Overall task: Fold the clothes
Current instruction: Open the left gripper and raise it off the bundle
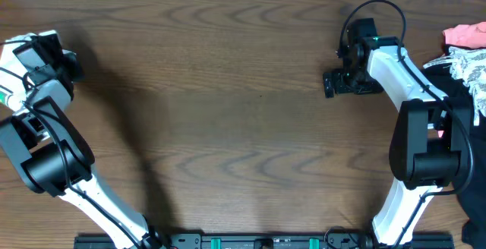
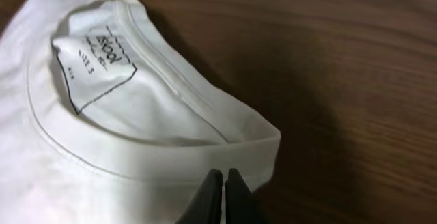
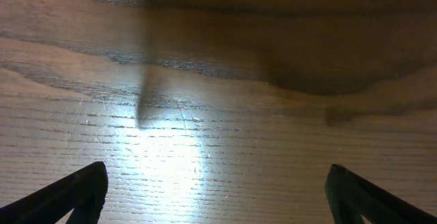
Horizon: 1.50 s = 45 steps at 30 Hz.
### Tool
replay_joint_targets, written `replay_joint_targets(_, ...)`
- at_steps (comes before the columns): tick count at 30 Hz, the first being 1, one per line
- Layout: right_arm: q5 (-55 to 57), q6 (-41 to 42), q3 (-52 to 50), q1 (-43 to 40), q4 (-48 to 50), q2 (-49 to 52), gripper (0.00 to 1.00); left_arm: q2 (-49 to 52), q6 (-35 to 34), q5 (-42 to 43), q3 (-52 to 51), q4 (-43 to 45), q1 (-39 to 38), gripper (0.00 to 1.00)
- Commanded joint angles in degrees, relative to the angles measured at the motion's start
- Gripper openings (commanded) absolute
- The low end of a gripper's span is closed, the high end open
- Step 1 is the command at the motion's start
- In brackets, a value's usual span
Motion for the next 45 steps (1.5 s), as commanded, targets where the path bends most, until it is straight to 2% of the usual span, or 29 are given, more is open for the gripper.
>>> replay_joint_targets(1, 0.39, 0.79, -0.33, -0.33, 0.13, 0.39, 0.99, -2.38, -4.87, 0.50, 3.37, -2.25, 0.11, 0.06)
replay_joint_targets(4, 0.39, 0.79, -0.33, -0.33, 0.13, 0.39, 0.99, -4.70, -5.01, -0.44, 4.92, -7.17, 0.22, 0.06)
replay_joint_targets(9, 0.39, 0.79, -0.33, -0.33, 0.13, 0.39, 0.99, -7.19, -4.96, -3.50, 5.07, -9.70, 1.57, 0.06)
replay_joint_targets(24, 0.39, 0.79, -0.33, -0.33, 0.13, 0.39, 0.99, -6.97, -4.94, -3.89, 4.96, -10.54, 9.84, 0.06)
replay_joint_targets(34, 0.39, 0.79, -0.33, -0.33, 0.13, 0.39, 0.99, -1.09, -5.25, -3.89, 4.94, -12.44, 13.66, 0.06)
replay_joint_targets(42, 0.39, 0.79, -0.33, -0.33, 0.13, 0.39, 0.99, 3.17, -7.39, -3.85, 4.92, -14.99, 14.60, 0.06)
replay_joint_targets(45, 0.39, 0.79, -0.33, -0.33, 0.13, 0.39, 0.99, 3.54, -10.25, -3.82, 4.90, -17.92, 14.49, 0.06)
